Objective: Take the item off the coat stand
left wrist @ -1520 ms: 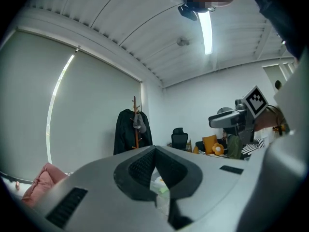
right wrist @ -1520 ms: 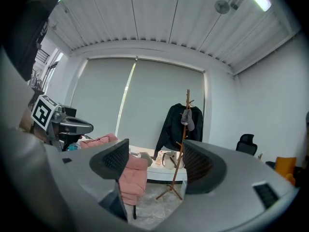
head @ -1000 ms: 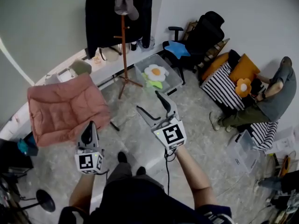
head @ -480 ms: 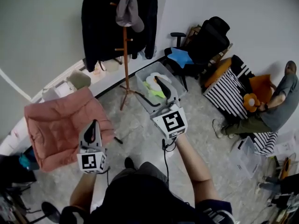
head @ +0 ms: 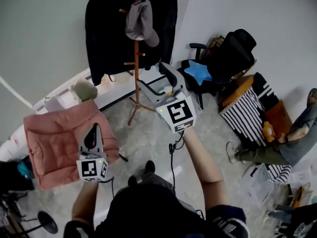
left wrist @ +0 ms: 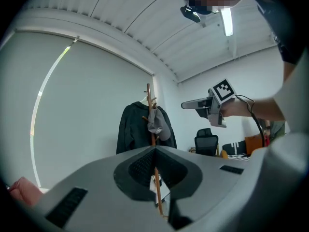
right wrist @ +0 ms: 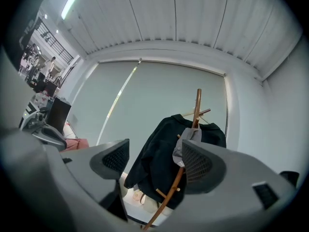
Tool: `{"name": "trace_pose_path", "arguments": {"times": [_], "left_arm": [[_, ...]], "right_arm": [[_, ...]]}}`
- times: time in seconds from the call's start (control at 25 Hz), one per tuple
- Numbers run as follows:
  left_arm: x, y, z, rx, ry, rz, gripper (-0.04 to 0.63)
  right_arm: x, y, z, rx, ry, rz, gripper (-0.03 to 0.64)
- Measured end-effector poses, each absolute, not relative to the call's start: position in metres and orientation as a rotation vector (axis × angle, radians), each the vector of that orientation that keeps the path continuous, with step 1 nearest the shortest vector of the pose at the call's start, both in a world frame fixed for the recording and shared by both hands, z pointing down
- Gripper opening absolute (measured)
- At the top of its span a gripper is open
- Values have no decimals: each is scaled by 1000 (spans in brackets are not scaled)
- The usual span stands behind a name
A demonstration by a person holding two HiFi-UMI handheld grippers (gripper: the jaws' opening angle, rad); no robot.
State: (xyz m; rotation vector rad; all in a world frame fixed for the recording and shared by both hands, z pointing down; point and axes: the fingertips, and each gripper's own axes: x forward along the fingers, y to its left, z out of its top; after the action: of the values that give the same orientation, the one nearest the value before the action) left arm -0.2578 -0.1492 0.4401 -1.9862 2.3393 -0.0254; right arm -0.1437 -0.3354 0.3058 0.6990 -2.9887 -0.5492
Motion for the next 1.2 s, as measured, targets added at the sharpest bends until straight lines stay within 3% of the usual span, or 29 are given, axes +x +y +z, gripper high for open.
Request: {"name": "trace_pose_path", "arguments": {"times": [0.48,1.2], "left_arm": [[-277,-239,444,-1842,2477,-57,23],[-331,-273,443,-1853,2494,-74,22]], "right_arm": [[-203,-490,286,628,-3020,-572,339],[-278,-632,295,721,-2905,-419,328]]}}
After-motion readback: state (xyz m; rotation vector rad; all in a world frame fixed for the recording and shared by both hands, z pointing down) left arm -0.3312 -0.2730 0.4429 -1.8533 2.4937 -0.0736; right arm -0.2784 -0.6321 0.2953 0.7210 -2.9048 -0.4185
